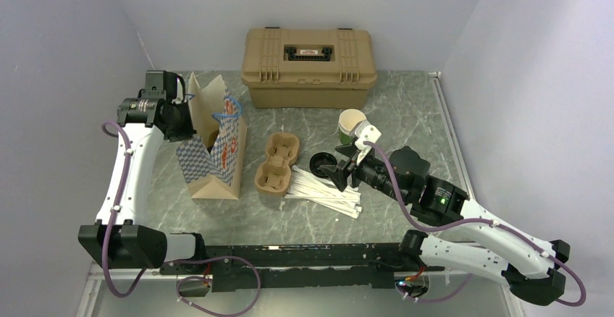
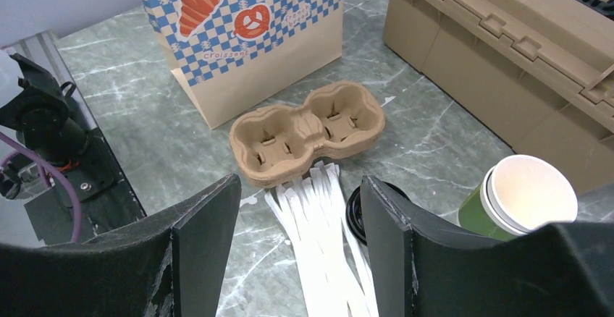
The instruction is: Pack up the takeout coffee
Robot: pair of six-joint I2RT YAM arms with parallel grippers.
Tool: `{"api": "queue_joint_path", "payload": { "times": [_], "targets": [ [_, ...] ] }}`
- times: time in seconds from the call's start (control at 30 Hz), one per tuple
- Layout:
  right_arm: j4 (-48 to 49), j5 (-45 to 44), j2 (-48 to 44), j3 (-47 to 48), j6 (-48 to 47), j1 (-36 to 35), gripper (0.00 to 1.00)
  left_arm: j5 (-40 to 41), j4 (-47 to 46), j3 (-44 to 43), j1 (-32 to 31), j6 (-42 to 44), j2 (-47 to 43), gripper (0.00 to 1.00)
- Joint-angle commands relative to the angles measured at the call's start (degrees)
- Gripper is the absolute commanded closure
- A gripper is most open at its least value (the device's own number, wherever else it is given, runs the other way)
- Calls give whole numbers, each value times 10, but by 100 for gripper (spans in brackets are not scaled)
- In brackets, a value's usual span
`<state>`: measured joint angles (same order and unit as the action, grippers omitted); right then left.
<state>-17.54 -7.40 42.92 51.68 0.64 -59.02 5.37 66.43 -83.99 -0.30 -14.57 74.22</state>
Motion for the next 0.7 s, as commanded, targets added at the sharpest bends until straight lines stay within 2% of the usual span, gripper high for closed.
{"api": "queue_joint_path", "payload": {
  "times": [0.0,0.1,0.67],
  "targets": [
    [15,-4,0,5,5,-1,34,-18,-19,-6,1,1,3,92],
    [15,-5,1,5,5,-1,34,-17,-18,-8,1,4,0,99],
    [33,-16,25,16,8,-1,35,-33,-119,38,1,35,-104,100]
  ]
}}
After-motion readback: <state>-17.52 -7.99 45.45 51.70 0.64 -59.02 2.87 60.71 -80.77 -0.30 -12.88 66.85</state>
